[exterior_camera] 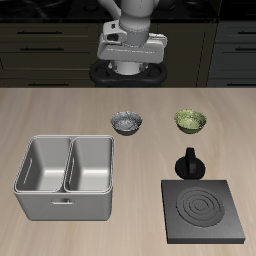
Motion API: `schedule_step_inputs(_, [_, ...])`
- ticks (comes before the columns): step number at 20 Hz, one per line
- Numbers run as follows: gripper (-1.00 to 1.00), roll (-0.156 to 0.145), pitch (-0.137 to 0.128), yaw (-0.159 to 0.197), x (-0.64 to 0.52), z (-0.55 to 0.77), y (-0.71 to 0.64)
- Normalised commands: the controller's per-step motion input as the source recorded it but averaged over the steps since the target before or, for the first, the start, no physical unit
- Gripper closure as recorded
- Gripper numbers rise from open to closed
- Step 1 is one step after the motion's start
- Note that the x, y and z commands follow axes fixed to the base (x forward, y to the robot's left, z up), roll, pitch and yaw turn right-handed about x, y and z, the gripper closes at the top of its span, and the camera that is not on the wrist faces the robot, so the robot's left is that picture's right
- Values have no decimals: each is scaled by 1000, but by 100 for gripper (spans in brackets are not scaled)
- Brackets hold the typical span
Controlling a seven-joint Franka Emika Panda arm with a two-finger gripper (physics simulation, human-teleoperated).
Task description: Place the green bowl on the flat stove and turn on the flat stove
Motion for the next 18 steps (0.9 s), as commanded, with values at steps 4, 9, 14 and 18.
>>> schedule_step_inputs(4, [-100,10,12,-9,-20,-29,230])
schedule_step_inputs(9, [-100,44,1,-6,30,32,254])
schedule_step_inputs(14, [-100,21,-23,-9,138,68,356])
schedule_step_inputs(18, [-100,5,49,-4,234,-112,320])
